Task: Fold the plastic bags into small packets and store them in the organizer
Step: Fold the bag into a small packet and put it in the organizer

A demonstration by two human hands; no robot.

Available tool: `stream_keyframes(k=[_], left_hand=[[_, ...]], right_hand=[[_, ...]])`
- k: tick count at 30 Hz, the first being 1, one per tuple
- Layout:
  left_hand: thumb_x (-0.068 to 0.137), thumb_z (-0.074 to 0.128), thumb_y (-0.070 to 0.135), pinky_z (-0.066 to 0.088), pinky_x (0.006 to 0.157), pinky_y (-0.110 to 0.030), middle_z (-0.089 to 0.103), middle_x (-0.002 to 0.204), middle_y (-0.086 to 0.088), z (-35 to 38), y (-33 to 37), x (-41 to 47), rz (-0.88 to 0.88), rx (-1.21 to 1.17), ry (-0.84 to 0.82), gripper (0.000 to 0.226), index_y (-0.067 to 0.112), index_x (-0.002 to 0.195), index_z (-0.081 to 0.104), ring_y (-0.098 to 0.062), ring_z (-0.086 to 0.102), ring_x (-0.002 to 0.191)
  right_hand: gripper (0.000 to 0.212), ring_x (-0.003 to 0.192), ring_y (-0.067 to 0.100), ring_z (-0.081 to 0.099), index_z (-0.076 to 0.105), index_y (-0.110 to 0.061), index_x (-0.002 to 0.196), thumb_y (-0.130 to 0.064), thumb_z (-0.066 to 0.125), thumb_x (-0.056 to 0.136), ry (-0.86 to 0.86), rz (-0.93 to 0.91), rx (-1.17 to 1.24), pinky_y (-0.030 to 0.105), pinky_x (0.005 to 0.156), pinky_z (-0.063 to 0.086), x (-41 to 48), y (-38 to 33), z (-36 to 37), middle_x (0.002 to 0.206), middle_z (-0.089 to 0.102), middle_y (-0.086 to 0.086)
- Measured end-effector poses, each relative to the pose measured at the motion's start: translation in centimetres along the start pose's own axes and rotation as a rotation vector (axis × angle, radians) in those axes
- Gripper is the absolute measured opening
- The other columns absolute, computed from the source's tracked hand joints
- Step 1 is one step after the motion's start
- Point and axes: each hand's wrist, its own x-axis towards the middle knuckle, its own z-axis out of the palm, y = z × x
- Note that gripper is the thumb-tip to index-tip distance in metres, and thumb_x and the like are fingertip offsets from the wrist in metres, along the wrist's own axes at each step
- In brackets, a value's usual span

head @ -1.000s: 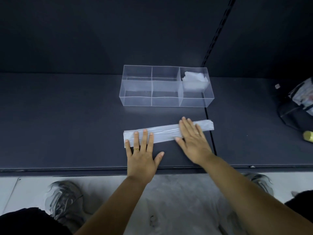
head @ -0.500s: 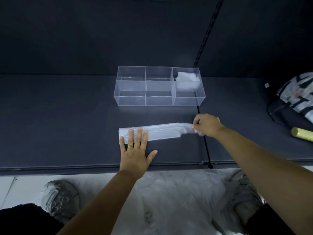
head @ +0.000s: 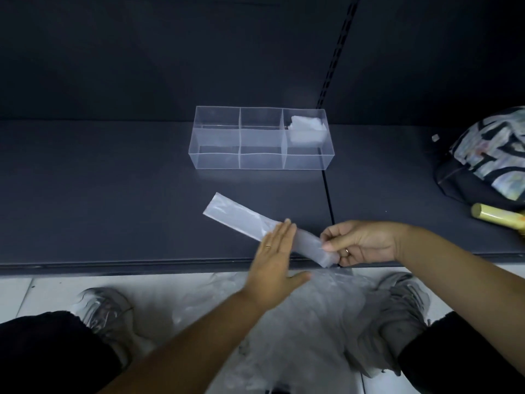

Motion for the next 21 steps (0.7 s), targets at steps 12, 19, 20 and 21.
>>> stream_keyframes(k=[12, 19, 20, 21], left_hand=[[0.078, 0.035, 0.007, 0.028, 0.114, -0.041, 0.06, 0.129, -0.002, -0.2, 5.7, -0.9, -0.109, -0.185, 0.513, 0.052, 0.009, 0.12, 0.065, -0.024, 0.05, 0.128], [0.074, 0.05, 0.007, 0.025, 0.106, -0.06, 0.059, 0.132, -0.005, -0.9, 4.4, -2.4, 0.097, 0.191, 0.599, 0.038, 0.025, 0.096, 0.076, -0.025, 0.043, 0.128], [0.075, 0.05, 0.005, 0.027, 0.107, -0.059, 0.057, 0.133, -0.008, -0.8, 4.0, -2.4, 0.106, 0.145, 0.603, 0.038, 0.024, 0.095, 0.076, -0.026, 0.04, 0.129], [0.076, 0.051, 0.0, 0.03, 0.109, -0.054, 0.054, 0.135, -0.01, -0.7, 3.6, -2.4, 0.099, 0.063, 0.591, 0.038, 0.021, 0.096, 0.076, -0.026, 0.04, 0.13]], right_hand=[[0.008, 0.058, 0.008, 0.056, 0.059, -0.015, 0.087, -0.023, 0.06, 0.088, 0.019, -0.193, 0.082, 0.017, 0.055, 0.047, -0.1, -2.3, 1.4, 0.074, 0.065, 0.001], [0.086, 0.081, -0.007, 0.058, 0.03, -0.046, 0.145, 0.009, 0.057, 0.084, 0.009, -0.375, -0.709, 0.019, 0.075, 0.05, 4.3, -2.6, 3.4, 0.099, 0.056, -0.015], [0.09, 0.084, -0.004, 0.059, 0.025, -0.05, 0.145, 0.007, 0.058, 0.082, -0.024, -0.36, -0.801, 0.019, 0.072, 0.05, 5.2, -2.7, 4.0, 0.106, 0.057, -0.011], [0.091, 0.09, 0.005, 0.059, 0.024, -0.054, 0.143, 0.004, 0.059, 0.082, -0.026, -0.36, -0.869, 0.022, 0.074, 0.053, 5.9, -2.9, 4.4, 0.114, 0.057, -0.005]])
